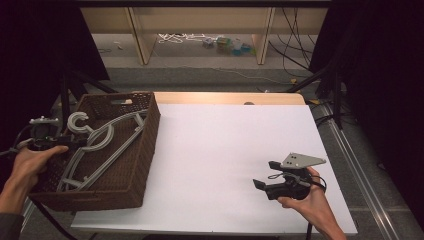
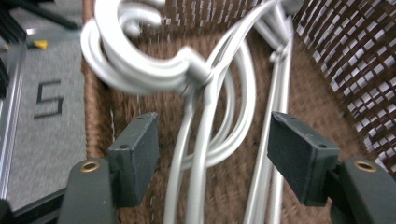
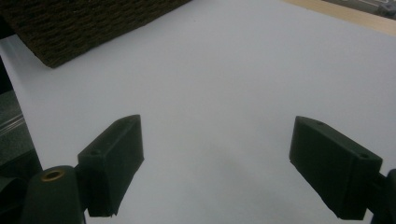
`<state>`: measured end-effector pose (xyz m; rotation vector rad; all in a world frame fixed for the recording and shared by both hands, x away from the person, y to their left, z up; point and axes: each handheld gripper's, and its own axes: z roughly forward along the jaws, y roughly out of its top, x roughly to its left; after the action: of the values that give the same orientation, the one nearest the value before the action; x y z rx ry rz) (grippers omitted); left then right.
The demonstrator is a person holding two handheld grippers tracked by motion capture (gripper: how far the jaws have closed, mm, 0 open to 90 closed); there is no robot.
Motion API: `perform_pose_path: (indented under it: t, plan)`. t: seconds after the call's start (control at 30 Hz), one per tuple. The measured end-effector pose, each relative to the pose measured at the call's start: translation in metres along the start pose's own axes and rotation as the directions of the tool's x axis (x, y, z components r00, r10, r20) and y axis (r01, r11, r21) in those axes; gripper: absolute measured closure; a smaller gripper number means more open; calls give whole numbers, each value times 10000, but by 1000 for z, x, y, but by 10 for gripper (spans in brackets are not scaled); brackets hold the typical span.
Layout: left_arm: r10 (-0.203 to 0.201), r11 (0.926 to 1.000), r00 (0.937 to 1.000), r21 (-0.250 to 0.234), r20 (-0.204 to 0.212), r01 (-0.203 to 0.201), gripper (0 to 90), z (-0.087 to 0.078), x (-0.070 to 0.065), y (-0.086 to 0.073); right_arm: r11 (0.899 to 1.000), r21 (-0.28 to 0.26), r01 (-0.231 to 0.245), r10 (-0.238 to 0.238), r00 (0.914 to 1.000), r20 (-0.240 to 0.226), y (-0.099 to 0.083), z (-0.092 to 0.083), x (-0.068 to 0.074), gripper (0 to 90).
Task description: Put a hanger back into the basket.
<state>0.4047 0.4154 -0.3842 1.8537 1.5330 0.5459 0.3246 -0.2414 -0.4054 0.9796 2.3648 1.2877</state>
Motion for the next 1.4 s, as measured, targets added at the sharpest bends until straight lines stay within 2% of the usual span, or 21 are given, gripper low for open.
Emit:
perform_pose_path:
  t: [0.07,0.17,0.3,0.33,0.47,0.6,0.67,0.77,0.87,0.97,1.03,1.07,1.2,1.27,1.3,1.4]
  plan:
    - [-159,9983,9998,-563,93,164,318,-5,-5,0,10000,-64,44,-44,10000,12,0,0,0,186]
    - [-137,9940,9998,-1082,134,150,310,-13,-10,-2,9997,-241,-30,32,10000,93,0,-1,-1,185]
    - [-220,9832,9994,-1806,253,263,288,-22,-17,-5,9993,-370,-53,60,9998,178,0,-1,-1,185]
    - [-197,9814,9995,-1903,237,238,280,-25,-19,-6,9991,-427,-64,72,9998,204,0,-1,-1,185]
    - [294,9737,9995,-2256,-76,-304,261,-40,-27,-8,9982,-588,-114,129,9996,246,-1,-1,-1,182]
    - [164,9590,9985,-2835,528,-8,257,-56,-44,-13,9973,-722,-164,181,9996,233,-1,-2,0,182]
    - [254,9454,9964,-3258,811,24,257,-62,-57,-16,9962,-849,-211,230,9995,217,-1,-2,1,181]
    - [432,9322,9949,-3620,910,-73,242,-67,-76,-20,9934,-1114,-270,298,9993,233,-1,-3,1,179]
    - [694,9214,9906,-3883,1179,-184,232,-70,-96,-24,9910,-1314,-258,305,9990,339,-1,-5,1,175]
    - [789,9091,9851,-4166,1527,-82,222,-70,-114,-29,9902,-1351,-356,407,9986,349,-2,-6,2,172]
    - [899,9062,9811,-4229,1713,-92,213,-68,-124,-31,9886,-1438,-445,496,9983,319,-2,-7,3,172]
    - [1065,9085,9790,-4172,1738,-248,212,-68,-127,-33,9874,-1531,-403,463,9983,363,-3,-6,3,171]
    - [1410,9026,9722,-4278,1869,-486,198,-63,-146,-38,9857,-1628,-436,487,9984,273,-4,-6,4,170]
    - [1542,8976,9679,-4376,1983,-533,194,-60,-155,-41,9807,-1895,-484,546,9981,276,-5,-4,4,169]
    - [1275,8956,9677,-4444,2176,-181,191,-57,-162,-43,9805,-1897,-512,580,9978,308,-5,-5,4,168]
    - [1577,8935,9608,-4472,2281,-405,182,-51,-176,-47,9805,-1896,-514,574,9980,265,-6,-5,4,166]
